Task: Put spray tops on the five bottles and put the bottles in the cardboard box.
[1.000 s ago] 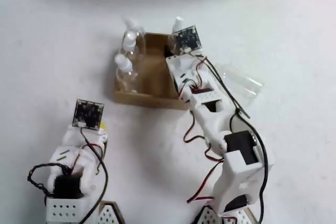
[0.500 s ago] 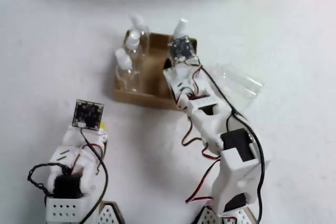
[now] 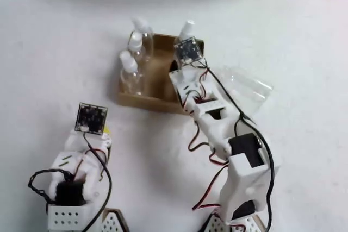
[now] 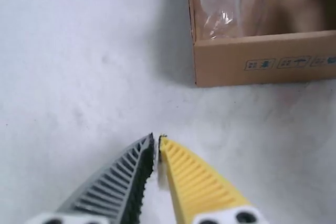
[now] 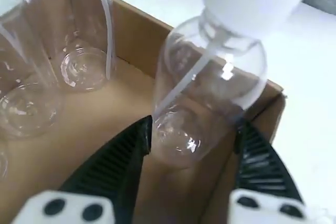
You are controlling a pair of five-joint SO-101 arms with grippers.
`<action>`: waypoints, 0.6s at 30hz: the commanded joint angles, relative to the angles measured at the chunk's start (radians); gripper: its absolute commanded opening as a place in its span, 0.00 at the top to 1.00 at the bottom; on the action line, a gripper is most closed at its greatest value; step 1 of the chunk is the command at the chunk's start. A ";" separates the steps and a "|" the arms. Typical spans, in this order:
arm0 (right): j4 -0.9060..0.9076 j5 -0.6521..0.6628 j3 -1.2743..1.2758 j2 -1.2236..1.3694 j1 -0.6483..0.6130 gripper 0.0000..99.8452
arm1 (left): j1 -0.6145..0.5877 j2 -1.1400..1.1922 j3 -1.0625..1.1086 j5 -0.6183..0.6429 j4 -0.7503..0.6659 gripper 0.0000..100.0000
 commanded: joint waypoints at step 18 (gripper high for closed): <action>0.016 0.003 0.031 -0.101 -0.013 0.80 | -0.007 -0.007 -0.003 -0.009 -0.006 0.97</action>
